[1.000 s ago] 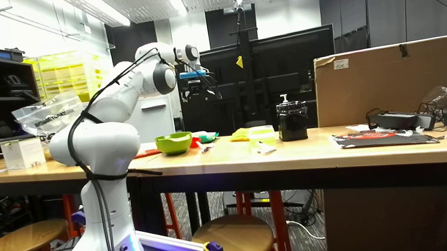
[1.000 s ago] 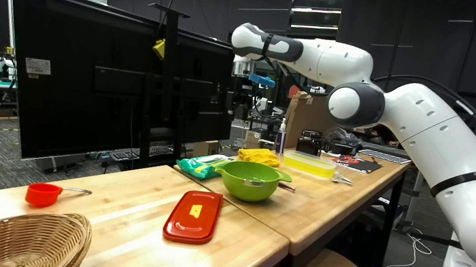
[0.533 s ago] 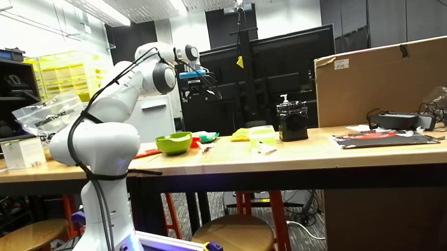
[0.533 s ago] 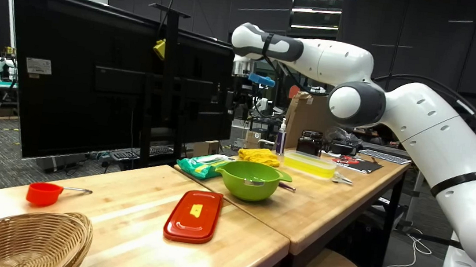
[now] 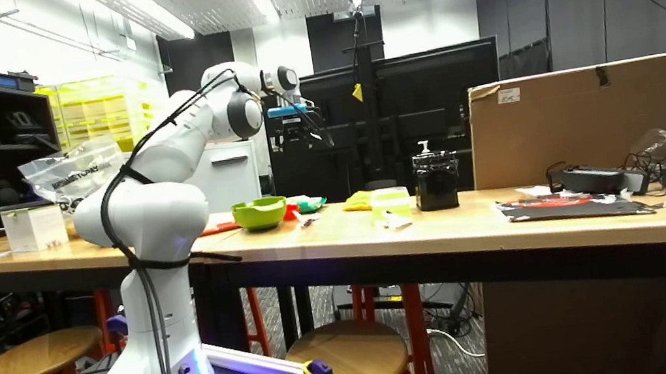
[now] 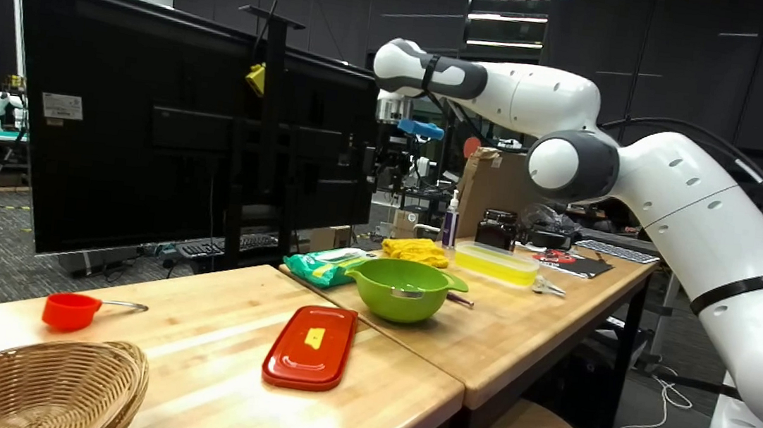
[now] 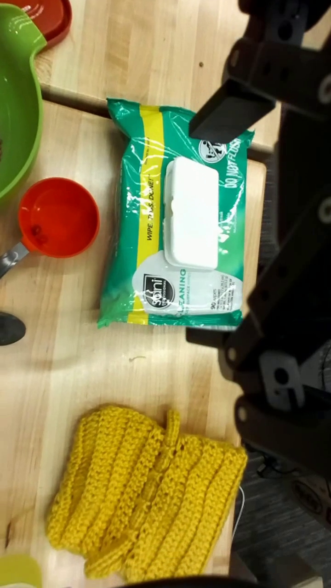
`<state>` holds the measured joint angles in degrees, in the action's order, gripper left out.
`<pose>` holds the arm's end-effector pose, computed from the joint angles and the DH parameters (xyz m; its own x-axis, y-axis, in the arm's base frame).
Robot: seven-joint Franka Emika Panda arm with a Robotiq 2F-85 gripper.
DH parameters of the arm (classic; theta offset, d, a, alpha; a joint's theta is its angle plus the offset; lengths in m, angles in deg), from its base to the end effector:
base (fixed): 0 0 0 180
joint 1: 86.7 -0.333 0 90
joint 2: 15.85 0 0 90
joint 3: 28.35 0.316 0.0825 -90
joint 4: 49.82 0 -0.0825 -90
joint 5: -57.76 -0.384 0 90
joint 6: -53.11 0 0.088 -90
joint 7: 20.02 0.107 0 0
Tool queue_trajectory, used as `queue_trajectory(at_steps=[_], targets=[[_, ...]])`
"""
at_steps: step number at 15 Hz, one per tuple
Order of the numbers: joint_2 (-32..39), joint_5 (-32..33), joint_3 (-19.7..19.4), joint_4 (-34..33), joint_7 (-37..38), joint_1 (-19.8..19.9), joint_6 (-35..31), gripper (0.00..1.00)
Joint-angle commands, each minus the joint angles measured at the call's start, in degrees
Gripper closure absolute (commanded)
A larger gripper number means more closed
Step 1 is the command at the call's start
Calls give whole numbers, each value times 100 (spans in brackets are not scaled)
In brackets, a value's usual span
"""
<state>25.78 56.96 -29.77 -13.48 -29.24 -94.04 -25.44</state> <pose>0.7141 0.0842 0.5691 0.9628 0.2700 0.0097 0.2700 -0.9628 0.0044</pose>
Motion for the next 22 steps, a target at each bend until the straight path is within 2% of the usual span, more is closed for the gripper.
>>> queue_trajectory(at_steps=[1, 12, 17, 18, 22], targets=[[-639, 102, -157, 869, 318, 4, -241, 0], [-2413, 33, -570, 3637, 919, 316, -1238, 0], [-3321, -69, -728, 5026, 879, 490, -1097, 0], [-2683, 39, -461, 4146, 885, 674, -997, 0], [-2738, 26, -387, 4239, 872, 768, -1002, 0]])
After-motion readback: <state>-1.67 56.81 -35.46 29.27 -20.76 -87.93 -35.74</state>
